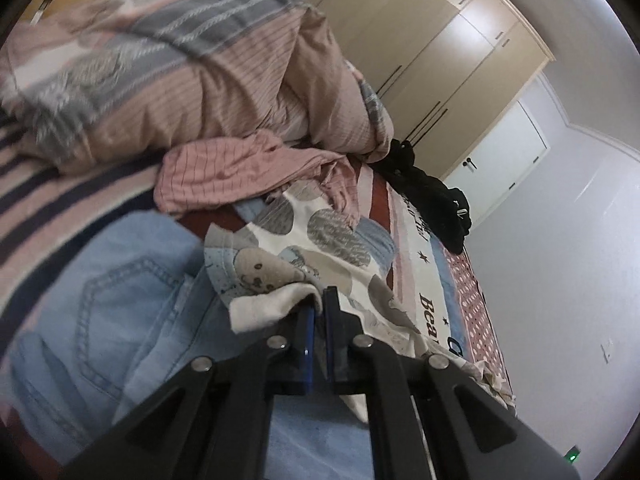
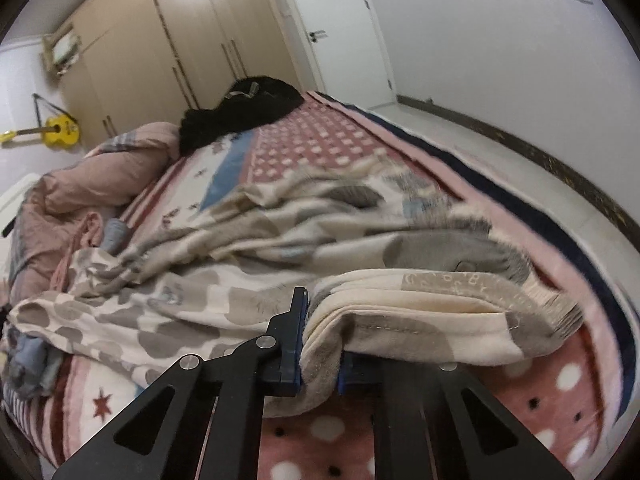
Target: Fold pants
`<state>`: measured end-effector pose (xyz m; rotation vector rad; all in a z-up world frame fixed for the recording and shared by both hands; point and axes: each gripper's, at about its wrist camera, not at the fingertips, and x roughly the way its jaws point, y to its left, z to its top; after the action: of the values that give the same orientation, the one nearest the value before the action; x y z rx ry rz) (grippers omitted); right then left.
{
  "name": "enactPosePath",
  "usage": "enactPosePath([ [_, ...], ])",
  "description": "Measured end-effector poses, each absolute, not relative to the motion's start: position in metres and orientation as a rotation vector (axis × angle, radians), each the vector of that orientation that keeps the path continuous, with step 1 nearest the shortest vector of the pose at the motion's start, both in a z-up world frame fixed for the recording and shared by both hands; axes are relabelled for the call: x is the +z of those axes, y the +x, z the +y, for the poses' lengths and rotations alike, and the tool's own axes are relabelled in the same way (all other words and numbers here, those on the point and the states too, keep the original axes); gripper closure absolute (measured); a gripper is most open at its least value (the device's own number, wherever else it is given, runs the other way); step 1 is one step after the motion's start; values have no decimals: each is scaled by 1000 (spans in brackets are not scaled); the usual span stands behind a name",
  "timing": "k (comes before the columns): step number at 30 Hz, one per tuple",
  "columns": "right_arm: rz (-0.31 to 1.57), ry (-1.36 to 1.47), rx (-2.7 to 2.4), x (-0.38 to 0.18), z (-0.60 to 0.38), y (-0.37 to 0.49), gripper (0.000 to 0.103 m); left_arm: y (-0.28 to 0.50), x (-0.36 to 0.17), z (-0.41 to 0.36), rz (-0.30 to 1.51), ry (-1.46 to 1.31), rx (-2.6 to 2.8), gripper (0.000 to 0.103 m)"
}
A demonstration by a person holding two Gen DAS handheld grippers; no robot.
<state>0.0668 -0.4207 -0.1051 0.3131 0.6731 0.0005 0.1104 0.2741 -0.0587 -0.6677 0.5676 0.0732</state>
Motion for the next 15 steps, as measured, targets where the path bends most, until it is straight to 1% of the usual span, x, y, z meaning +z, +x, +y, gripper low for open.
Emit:
enactPosePath([
  [2, 668, 306, 21, -91, -422, 63, 98, 110, -47, 276, 570, -647, 69, 103],
  [8, 743, 290, 83, -63, -428, 67, 98, 116, -20, 279, 599, -570, 69, 103],
  [12, 817, 216, 117, -58, -417, 77, 98, 123, -35, 276, 697, -580, 27, 103],
  [15, 848, 219, 116, -69, -416, 78, 98, 116, -48, 276, 696, -576, 62, 103],
])
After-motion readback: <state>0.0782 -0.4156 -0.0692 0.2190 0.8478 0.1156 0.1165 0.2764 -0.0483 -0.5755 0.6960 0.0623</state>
